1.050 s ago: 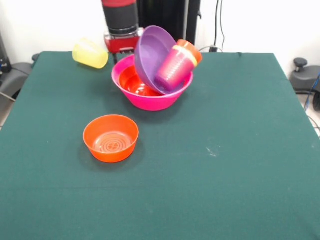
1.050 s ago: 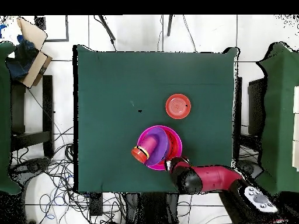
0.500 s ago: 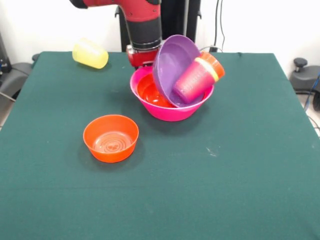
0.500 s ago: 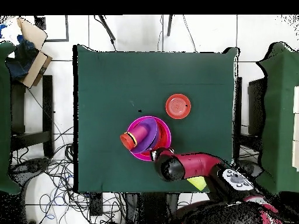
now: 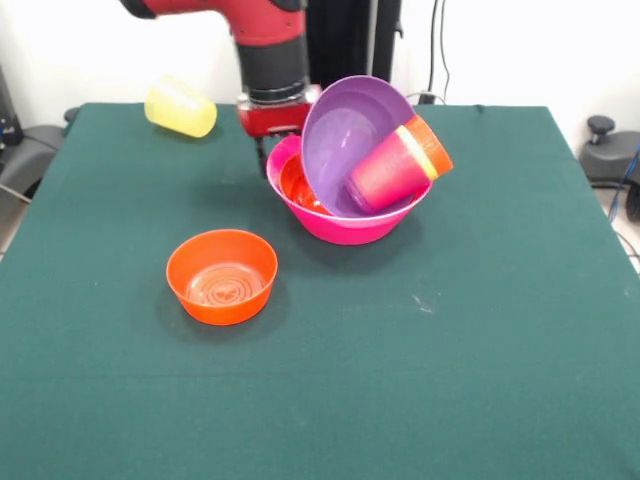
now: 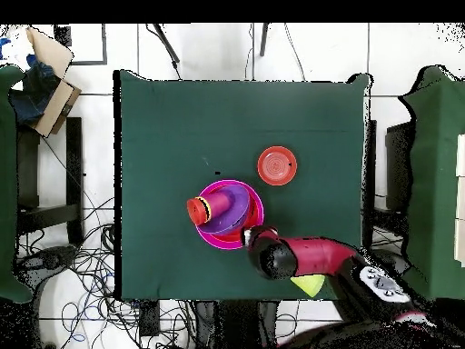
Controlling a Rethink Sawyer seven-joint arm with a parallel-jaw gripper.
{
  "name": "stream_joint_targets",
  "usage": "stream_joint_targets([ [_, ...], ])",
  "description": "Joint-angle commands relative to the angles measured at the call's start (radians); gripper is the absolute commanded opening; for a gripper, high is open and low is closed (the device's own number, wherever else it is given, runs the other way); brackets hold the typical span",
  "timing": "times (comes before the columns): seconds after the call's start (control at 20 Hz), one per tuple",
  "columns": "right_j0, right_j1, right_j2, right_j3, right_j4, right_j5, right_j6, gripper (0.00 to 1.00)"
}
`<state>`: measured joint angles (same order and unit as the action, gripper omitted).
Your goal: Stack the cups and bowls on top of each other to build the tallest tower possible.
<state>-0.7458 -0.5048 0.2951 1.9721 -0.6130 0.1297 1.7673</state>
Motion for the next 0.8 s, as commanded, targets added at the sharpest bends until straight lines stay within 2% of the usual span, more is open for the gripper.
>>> stream_joint_targets([
  [0.05, -0.174, -0.133, 0.164, -0.072, 0.018, 0.224, -0.171, 1.00],
  [0.45, -0.335, -0.229, 0.297, -0.069, 0.006, 0.382, -0.290, 1.00],
  [0.8, -0.415, -0.236, 0.359, -0.058, -0.051, 0.410, -0.280, 1.00],
])
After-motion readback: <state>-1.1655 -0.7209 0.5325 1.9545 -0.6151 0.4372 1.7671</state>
